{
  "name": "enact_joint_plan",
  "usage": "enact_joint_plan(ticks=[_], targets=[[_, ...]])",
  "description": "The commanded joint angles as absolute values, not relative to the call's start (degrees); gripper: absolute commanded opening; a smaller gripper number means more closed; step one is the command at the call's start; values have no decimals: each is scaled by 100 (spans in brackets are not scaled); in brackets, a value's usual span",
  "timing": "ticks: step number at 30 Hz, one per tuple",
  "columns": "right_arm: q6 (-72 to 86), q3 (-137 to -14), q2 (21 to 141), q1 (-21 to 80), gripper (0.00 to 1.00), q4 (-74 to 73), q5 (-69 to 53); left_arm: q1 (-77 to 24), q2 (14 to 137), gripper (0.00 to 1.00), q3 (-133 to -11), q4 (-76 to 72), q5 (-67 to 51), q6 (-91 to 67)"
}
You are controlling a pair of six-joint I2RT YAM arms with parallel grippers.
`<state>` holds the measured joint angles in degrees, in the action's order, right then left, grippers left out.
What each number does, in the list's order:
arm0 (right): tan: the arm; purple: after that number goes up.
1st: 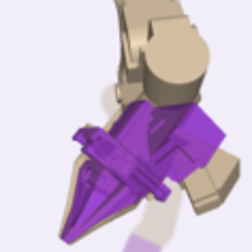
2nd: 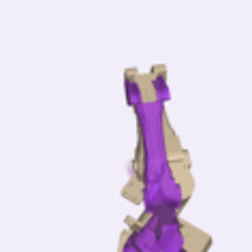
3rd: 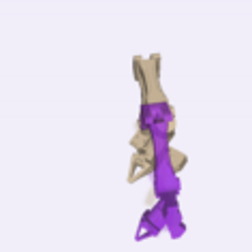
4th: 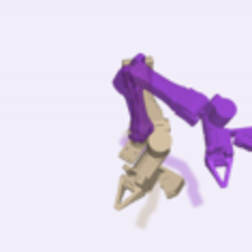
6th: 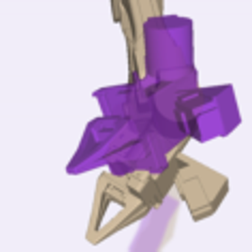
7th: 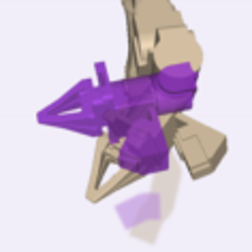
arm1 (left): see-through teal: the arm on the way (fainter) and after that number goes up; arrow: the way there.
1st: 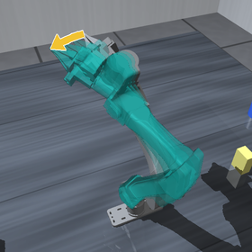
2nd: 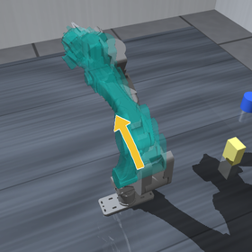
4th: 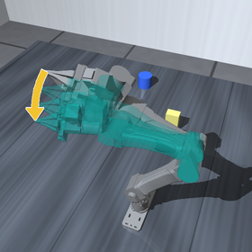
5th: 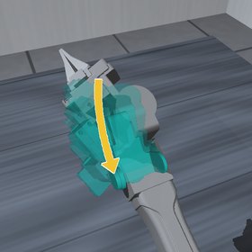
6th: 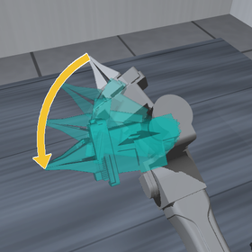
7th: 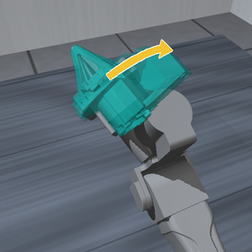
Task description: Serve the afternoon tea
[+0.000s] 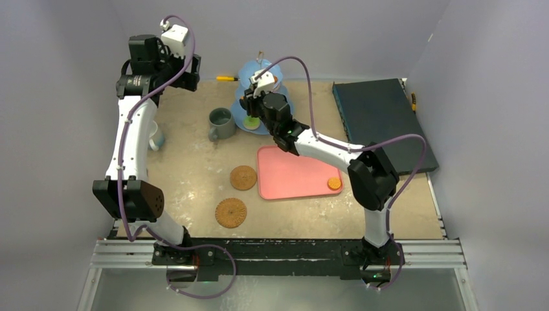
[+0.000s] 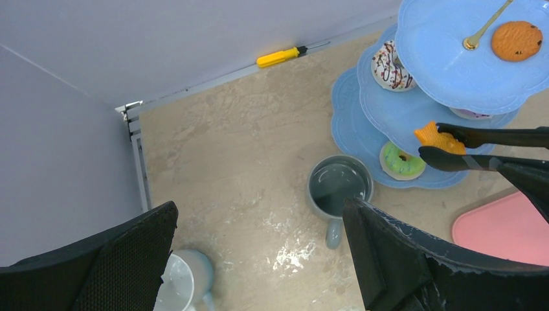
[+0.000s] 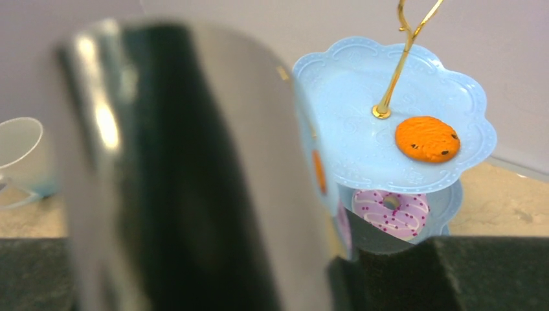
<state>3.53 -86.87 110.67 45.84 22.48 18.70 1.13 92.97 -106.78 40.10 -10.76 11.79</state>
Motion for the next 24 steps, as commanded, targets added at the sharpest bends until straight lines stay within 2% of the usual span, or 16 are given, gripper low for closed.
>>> enact_joint_plan(ticks=[1, 11, 19, 24], targets=[[194, -8563, 11091, 4566, 37, 3315, 2219, 184, 9078, 99, -10619, 3829, -1182, 1297], [54, -7817, 11149, 4570, 37, 4681, 2746, 219, 9096, 99, -10606, 3832, -1210, 1283], [189, -7645, 11324, 4568, 37, 5120, 2829, 249, 9066, 99, -10536, 3817, -1204, 1298], [292, -7685, 11387, 4568, 41, 5064, 2849, 272, 9067, 99, -10524, 3790, -1184, 1295]])
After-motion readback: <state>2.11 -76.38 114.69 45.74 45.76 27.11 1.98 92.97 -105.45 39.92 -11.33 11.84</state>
